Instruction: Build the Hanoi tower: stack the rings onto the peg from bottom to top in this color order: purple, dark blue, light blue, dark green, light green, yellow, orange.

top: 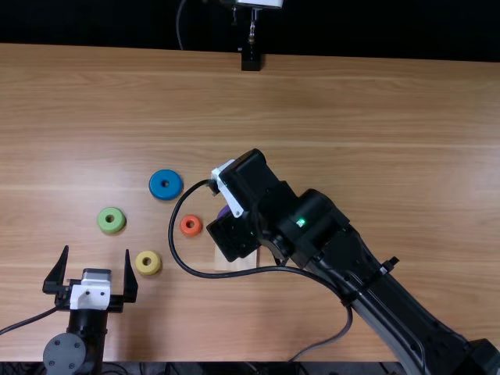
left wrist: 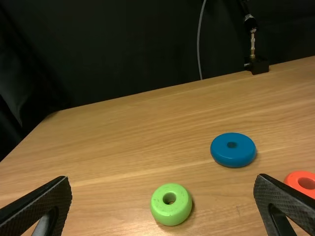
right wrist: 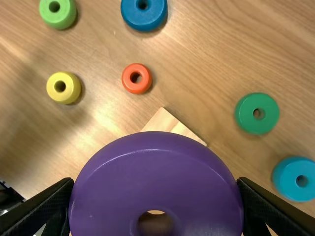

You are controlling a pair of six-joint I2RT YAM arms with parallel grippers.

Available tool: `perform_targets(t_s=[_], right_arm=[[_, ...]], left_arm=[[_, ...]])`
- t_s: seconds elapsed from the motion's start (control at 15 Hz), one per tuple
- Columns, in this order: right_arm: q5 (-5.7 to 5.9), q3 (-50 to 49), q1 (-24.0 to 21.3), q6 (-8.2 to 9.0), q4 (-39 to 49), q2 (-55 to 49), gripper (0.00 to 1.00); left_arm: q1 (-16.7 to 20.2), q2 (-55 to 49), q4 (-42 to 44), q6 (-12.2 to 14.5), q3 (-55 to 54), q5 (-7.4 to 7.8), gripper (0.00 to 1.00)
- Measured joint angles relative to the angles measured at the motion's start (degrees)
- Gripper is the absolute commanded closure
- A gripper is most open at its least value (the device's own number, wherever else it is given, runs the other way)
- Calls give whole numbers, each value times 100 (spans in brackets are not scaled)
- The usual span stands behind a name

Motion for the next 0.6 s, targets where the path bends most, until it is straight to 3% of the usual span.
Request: perform_targets(t_s=[0.27, 0.33, 0.4, 0.47, 0.53, 0.6], right_arm=[[13, -7, 0, 0, 9, 59, 100], [15, -7, -2, 2, 11, 59, 87], [13, -9, 0, -2, 11, 59, 50], [17, -7, -2, 4, 9, 59, 28], [15, -9, 0, 2, 9, 59, 0], [15, -7, -2, 2, 9, 59, 0]], left_arm=[[0, 0, 0, 0, 0, 0, 0], [0, -2, 2, 0, 0, -2, 0], [0, 0, 2, 0, 0, 0, 0], [0, 0, 0, -2, 0, -2, 0], [0, 0, 2, 2, 0, -2, 0], [0, 0, 2, 0, 0, 0, 0]])
